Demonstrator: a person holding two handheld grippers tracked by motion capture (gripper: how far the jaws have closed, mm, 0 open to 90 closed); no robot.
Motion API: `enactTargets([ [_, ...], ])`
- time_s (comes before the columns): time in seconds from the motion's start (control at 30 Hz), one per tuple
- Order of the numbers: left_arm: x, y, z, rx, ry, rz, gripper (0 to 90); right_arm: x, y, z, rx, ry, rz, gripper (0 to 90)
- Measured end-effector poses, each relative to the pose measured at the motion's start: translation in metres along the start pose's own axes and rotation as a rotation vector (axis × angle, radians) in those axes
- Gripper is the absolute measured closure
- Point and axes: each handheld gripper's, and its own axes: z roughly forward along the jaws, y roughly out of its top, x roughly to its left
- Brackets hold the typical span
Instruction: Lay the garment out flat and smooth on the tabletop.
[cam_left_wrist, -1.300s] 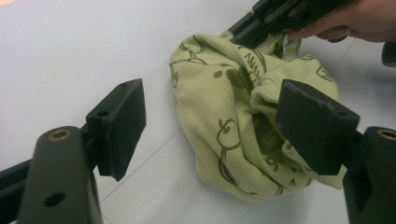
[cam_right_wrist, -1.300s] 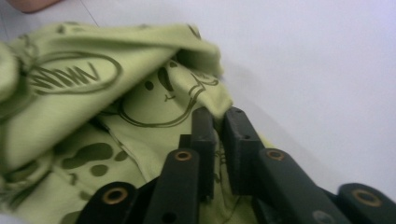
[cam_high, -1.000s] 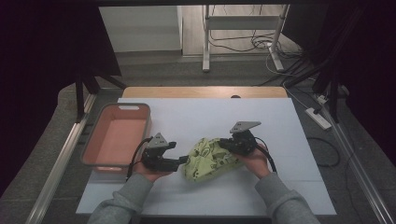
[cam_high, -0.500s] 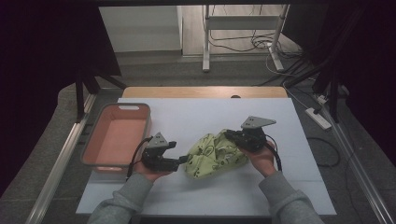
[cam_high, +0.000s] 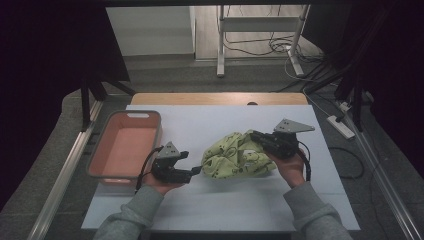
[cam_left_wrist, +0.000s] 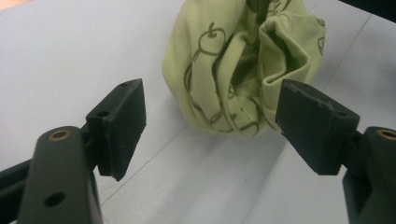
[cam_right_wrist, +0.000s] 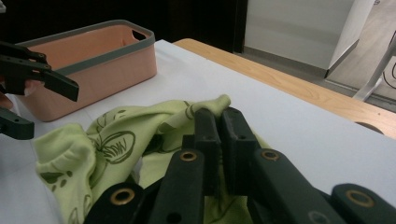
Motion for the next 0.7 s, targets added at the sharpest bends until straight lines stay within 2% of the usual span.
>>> enactTargets([
  [0.23,-0.003,0.004,-0.002,-0.018,-0.003,0.008,25.1,0.000,-0.002,0.003,0.008,0.009,0.006,85.9],
  [0.37,-0.013,0.013,-0.002,-0.043,-0.032,0.018,26.5,0.002,-0.004,0.006,0.021,0.017,0.005,85.9],
  [0.53,-0.024,0.027,0.010,-0.041,-0.056,0.029,27.0,0.004,-0.006,0.010,0.032,0.027,0.008,85.9],
  [0.7,-0.025,0.036,0.024,-0.022,-0.058,0.018,28.6,0.004,-0.007,0.011,0.032,0.031,0.010,85.9],
])
